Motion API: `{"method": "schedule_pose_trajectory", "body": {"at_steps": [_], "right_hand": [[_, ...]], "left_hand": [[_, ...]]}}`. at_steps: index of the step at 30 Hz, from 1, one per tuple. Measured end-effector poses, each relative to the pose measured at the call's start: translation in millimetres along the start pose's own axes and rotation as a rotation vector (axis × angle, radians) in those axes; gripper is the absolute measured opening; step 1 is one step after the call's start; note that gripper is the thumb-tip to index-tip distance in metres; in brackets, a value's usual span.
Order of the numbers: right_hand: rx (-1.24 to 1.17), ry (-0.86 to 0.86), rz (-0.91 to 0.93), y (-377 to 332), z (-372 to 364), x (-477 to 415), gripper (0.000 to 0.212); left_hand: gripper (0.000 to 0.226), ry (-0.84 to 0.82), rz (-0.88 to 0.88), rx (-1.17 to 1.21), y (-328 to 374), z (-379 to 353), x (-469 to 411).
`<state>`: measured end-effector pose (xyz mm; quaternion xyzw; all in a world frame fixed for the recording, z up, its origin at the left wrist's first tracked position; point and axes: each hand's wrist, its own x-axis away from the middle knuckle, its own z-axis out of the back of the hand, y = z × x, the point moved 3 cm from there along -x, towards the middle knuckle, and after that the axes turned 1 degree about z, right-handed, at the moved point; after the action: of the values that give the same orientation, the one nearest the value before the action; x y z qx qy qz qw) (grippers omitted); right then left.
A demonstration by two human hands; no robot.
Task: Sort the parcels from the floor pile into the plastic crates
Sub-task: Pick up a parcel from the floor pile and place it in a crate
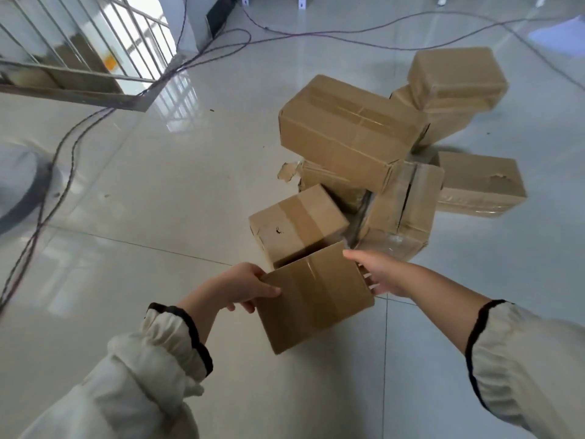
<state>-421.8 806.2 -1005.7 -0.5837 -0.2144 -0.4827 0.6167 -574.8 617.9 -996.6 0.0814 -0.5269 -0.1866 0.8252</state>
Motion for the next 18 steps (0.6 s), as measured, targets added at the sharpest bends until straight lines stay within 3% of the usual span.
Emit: {"method": "schedule_pose_trajectory", "body": {"at_steps": [6, 11, 15, 18], "right_hand": [[-0.189, 0.106, 0.003, 4, 15, 17, 0.056], [-0.221, 0.068, 0.053, 3, 13, 26, 0.028], [-0.225, 0.038, 0.111, 8, 16, 27, 0.018], [-0.161, 0.008, 0.093, 15, 9, 27, 0.032]], "left_hand": [[0.041, 0.149, -0.161, 0.139, 9, 3, 25], [0.026, 0.377, -0.145, 0.328, 2, 5, 20], [0.066, 0.34, -0.158, 0.475, -5, 0, 19], [0.061, 0.294, -0.151, 0.394, -10, -13, 14]]}}
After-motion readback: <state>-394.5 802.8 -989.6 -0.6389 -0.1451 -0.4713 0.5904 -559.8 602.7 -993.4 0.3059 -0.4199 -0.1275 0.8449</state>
